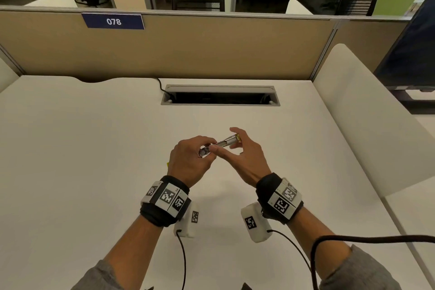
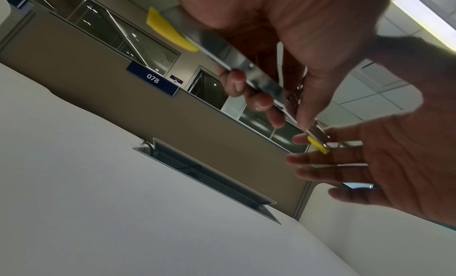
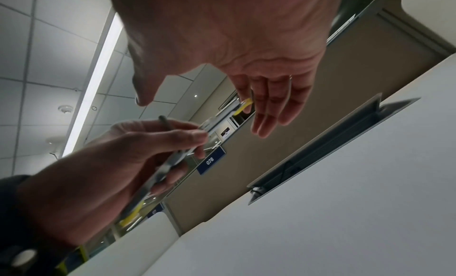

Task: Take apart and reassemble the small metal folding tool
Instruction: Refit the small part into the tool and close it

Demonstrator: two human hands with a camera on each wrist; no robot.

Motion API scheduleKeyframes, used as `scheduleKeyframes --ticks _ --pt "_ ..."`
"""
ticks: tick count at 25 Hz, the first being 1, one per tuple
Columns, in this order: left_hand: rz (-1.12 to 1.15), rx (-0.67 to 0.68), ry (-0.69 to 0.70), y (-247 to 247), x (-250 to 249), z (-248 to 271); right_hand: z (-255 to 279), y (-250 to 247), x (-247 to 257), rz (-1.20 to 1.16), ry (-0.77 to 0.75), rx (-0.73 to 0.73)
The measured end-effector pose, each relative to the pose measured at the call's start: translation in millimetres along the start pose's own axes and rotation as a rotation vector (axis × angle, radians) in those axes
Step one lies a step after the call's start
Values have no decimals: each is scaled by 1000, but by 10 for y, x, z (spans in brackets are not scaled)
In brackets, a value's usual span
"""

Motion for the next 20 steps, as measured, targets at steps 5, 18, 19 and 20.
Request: scheduleKeyframes --ticks 5,18,19,20 --pt "-6 -31 42 -13 -71 9 12 22 40 -94 42 -118" --pt "77 -39 15 6 16 11 -95 -46 -61 -338 46 -127" --pt "76 -38 8 -1 21 11 -104 -41 -73 -383 70 -112" --pt "77 -38 3 -7 26 11 -110 -39 -82 -421 95 -95"
Point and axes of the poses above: each hand's wrist, its own z-axis away from the middle knuckle, its own y-axis out of the palm, x = y × z, the point moved 6 cm from there along -z, towards the middle knuckle, and after that the axes turned 15 degrees about -x, right-handed, at the moved point
